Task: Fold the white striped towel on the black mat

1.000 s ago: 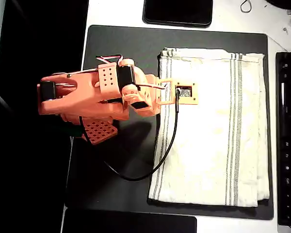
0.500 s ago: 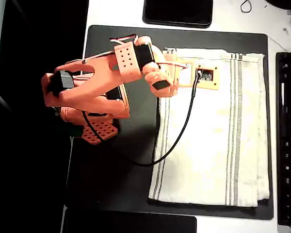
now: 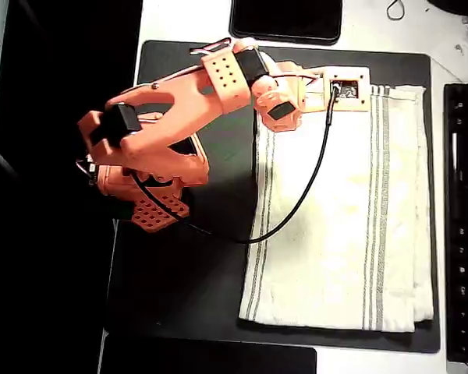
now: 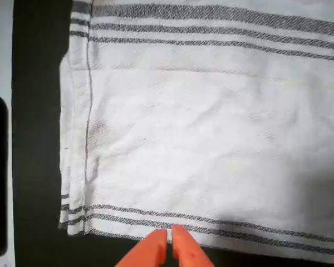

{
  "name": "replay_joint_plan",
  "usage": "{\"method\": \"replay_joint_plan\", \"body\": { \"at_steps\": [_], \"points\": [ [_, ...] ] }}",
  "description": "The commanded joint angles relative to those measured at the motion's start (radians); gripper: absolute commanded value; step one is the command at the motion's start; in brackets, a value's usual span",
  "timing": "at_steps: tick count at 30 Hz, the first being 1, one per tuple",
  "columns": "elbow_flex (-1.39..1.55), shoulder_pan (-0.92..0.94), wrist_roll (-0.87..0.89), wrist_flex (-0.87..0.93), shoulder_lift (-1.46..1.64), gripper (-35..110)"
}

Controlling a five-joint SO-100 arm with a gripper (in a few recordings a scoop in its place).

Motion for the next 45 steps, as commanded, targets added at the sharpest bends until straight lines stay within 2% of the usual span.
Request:
{"method": "replay_joint_plan", "body": {
  "at_steps": [1, 8, 15, 23, 45],
  "points": [
    [-0.081, -0.032, 0.023, -0.006, -0.041, 0],
    [-0.272, -0.115, 0.152, 0.012, -0.227, 0],
    [-0.468, -0.132, 0.232, 0.032, -0.459, 7],
    [-0.799, -0.143, 0.244, 0.147, -0.796, 14],
    [-0.943, -0.112, 0.222, 0.051, -1.157, 21]
  ]
}}
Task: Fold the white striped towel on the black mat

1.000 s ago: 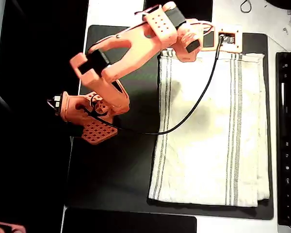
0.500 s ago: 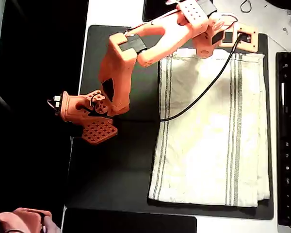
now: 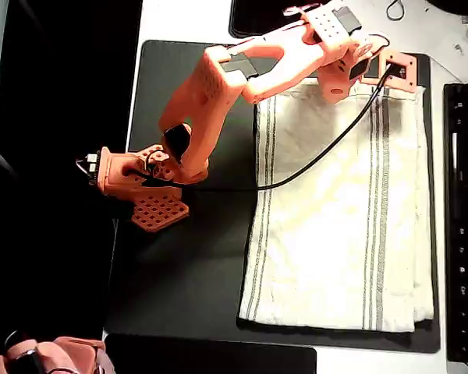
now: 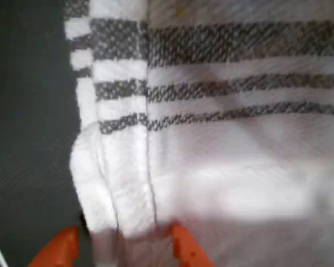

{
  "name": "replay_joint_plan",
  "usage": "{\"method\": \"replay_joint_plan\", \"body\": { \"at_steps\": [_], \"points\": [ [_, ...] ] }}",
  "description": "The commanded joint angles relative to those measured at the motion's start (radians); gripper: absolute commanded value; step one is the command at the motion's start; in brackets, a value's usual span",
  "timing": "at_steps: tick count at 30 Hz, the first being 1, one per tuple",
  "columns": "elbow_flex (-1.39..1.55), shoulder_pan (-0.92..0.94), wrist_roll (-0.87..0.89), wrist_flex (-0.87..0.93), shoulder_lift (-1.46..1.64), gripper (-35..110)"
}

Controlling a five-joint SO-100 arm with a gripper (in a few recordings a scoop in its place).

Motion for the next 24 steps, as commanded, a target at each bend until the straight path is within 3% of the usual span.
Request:
{"method": "replay_joint_plan", "body": {
  "at_steps": [1, 17, 24],
  "points": [
    [-0.026, 0.014, -0.003, -0.012, 0.000, 21],
    [0.000, 0.021, -0.078, -0.032, -0.017, 0],
    [-0.037, 0.046, -0.071, 0.046, 0.035, 0]
  ]
}}
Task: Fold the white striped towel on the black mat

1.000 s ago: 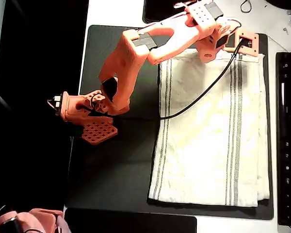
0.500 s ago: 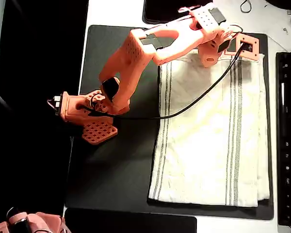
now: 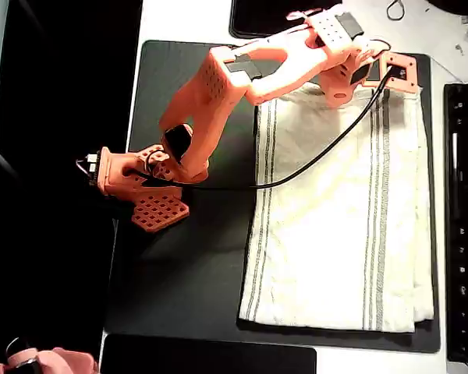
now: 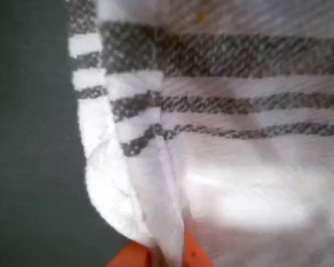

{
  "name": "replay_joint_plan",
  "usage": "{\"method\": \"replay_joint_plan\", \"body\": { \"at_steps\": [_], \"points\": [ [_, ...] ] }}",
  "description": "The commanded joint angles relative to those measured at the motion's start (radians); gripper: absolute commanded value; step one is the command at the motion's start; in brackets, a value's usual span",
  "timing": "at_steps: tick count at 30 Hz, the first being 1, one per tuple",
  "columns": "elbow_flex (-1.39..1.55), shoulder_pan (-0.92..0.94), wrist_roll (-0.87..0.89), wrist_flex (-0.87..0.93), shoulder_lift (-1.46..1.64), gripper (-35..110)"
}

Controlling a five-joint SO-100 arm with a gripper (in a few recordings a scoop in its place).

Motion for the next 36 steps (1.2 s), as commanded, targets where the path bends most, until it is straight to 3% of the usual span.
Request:
{"method": "replay_joint_plan", "body": {
  "at_steps": [1, 15, 26, 36],
  "points": [
    [-0.034, 0.026, -0.003, 0.049, 0.072, 0],
    [-0.106, 0.147, -0.095, 0.347, 0.342, 0],
    [-0.009, 0.497, -0.391, 0.417, 0.609, 0],
    [-0.040, 0.802, -0.629, 0.385, 0.591, 0]
  ]
}}
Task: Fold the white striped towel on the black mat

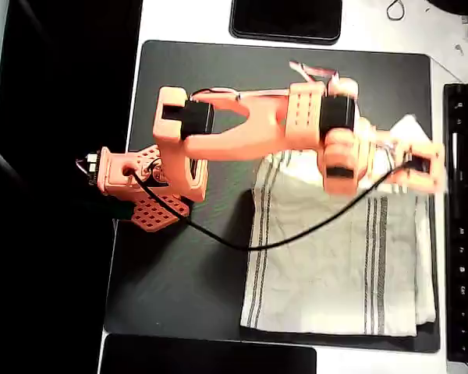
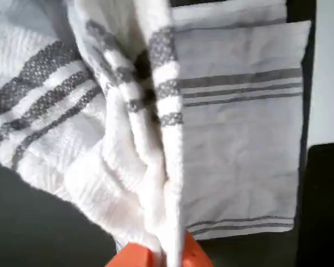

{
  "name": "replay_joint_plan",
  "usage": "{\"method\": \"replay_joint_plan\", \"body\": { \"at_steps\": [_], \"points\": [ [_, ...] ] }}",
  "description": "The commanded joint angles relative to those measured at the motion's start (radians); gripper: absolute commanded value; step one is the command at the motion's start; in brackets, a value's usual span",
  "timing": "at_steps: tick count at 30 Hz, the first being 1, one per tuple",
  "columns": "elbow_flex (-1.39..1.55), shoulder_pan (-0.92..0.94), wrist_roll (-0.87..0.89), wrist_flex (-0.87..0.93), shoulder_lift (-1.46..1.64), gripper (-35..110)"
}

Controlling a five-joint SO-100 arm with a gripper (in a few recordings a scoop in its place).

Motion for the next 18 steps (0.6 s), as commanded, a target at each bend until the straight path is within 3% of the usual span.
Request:
{"method": "replay_joint_plan", "body": {
  "at_steps": [1, 9, 18],
  "points": [
    [-0.038, 0.095, -0.060, -0.032, 0.003, 0],
    [-0.072, 0.287, -0.186, -0.121, -0.140, 0],
    [-0.101, 0.379, -0.239, -0.227, -0.275, 0]
  ]
}}
